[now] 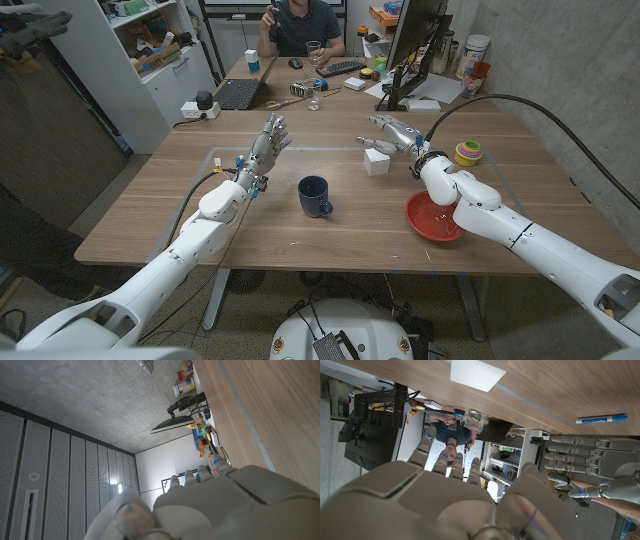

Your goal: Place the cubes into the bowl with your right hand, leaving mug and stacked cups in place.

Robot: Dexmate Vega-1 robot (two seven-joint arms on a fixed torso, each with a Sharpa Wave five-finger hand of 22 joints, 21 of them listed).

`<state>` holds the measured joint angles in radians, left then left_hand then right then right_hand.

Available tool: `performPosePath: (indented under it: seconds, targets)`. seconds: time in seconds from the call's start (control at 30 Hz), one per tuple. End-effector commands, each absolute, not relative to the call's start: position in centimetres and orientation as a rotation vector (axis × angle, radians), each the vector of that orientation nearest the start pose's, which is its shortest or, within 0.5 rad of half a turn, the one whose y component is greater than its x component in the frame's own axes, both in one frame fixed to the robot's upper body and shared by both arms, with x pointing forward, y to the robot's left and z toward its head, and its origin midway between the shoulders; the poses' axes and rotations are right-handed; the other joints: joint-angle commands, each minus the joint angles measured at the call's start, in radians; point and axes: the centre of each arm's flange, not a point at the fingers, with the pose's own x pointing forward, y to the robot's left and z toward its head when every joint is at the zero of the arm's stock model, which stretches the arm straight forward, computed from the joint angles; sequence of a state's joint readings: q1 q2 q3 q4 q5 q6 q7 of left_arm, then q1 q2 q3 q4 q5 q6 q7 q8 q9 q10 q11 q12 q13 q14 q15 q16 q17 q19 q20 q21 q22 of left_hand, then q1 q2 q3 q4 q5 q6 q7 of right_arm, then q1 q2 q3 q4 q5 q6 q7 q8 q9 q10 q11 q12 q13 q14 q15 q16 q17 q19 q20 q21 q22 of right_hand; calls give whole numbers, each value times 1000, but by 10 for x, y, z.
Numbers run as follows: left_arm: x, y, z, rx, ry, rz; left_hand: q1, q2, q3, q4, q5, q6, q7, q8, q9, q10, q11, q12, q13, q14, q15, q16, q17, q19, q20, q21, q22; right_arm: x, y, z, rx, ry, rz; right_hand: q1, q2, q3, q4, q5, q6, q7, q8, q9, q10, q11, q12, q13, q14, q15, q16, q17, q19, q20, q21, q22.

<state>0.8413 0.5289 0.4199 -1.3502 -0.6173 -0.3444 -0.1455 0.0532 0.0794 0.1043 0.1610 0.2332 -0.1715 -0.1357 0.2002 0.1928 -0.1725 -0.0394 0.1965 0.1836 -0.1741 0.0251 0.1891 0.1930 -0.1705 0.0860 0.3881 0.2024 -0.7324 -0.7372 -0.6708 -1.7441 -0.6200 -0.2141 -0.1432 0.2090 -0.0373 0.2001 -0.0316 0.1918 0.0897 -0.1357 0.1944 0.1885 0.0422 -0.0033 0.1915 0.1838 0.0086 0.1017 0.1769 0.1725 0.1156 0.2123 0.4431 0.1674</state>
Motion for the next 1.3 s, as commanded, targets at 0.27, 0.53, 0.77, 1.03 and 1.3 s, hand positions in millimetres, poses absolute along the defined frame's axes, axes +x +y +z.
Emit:
performPosePath:
  seconds: [0.27,0.53,0.77,1.03,1.3]
  targets:
    - [642,243,-19,52,-661,-405,-4,17,-11,-1,7,-189,-7,5,2,-181,1,7,3,-120,-5,8,5,-75,7,-4,1,617,-201,18,-1541,-610,-142,36,-4,3,-25,13,-4,-12,2,4,-33,-16,-1,5,-20,13,0,1,-17,6,-33,3]
    - [641,248,-21,51,-657,-399,-5,17,-14,-1,8,-188,-6,5,2,-179,0,7,3,-118,-6,8,5,-74,7,-5,1,624,-194,18,-1574,-565,-96,62,-6,5,-42,18,-57,-17,-12,4,-60,-17,-3,5,-16,16,4,1,11,4,-41,5]
    - [642,251,-24,46,-651,-391,-5,17,-17,-1,9,-188,-7,4,2,-181,-2,6,3,-119,-6,8,4,-73,6,-6,1,631,-188,17,-1583,-541,-36,80,-8,5,-53,21,-82,-15,-14,4,-65,-14,0,5,-3,18,9,0,30,4,-45,6]
    - [644,254,-26,45,-648,-387,-5,18,-19,-1,10,-186,-6,4,2,-175,7,7,3,-119,-5,7,4,-73,8,-7,1,637,-182,13,-1608,-522,-3,98,-8,7,-64,24,-113,-23,-16,5,-65,-14,5,4,18,8,14,0,60,4,-47,6]
    - [648,255,-27,40,-643,-391,-4,19,-22,-1,12,-187,-6,3,2,-181,3,5,3,-119,-4,7,4,-73,6,-8,1,640,-176,11,-1627,-521,26,123,-8,9,-77,29,-135,-38,-12,5,-66,-20,8,4,34,-1,16,0,93,3,-49,6]
